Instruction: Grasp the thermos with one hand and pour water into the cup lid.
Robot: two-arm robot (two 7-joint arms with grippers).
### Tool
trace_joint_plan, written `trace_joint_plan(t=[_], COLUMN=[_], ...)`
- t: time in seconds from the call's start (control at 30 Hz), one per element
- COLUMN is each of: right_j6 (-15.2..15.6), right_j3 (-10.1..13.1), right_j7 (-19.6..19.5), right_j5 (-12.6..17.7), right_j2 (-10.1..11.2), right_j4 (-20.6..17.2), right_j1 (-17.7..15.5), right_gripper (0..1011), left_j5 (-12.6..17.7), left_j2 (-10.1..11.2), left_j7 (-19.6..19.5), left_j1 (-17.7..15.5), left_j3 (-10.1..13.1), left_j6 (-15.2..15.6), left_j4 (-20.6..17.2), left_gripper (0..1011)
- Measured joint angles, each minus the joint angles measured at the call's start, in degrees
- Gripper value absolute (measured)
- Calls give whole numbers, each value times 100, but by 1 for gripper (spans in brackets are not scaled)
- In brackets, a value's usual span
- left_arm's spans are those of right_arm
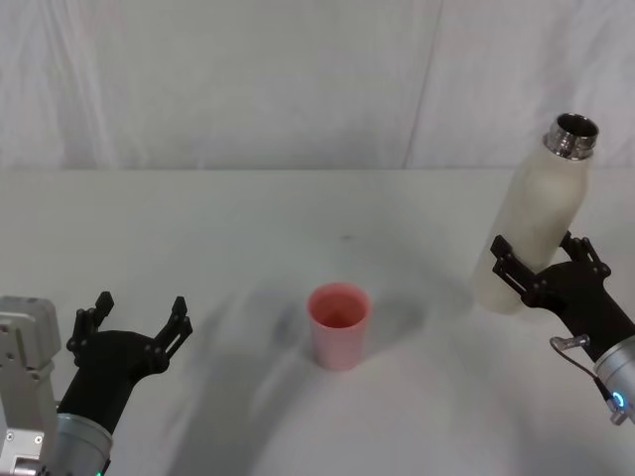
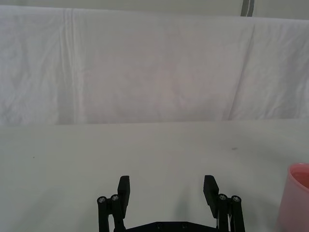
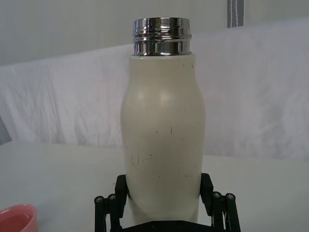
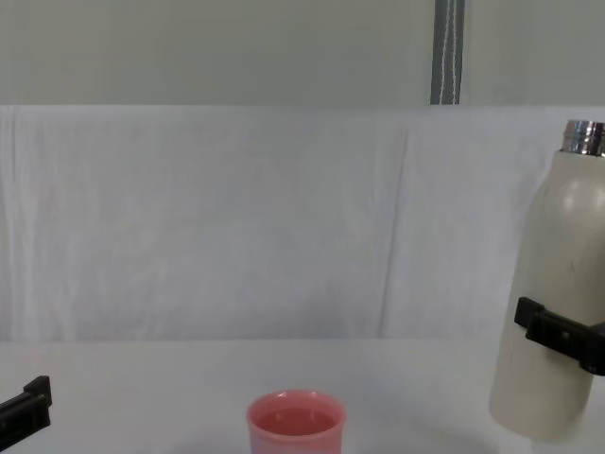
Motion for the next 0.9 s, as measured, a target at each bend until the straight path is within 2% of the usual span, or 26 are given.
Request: trace_joint_plan(t=[0.47,0.9], right_j6=[44,94], right_j3=[-118,-208], right_j7=[-98,-120], right_j5=[32,16], right_j2=[114,128], right_j4=[54,166], right_j1=[36,123], right_gripper=[940,940], left_j5=[0,0], left_j2=[0,0], left_j7=[0,0], left_j1=[0,0], left_j3=[0,0], left_j6=[0,0], left_j4=[0,0], left_gripper=[1001,1001])
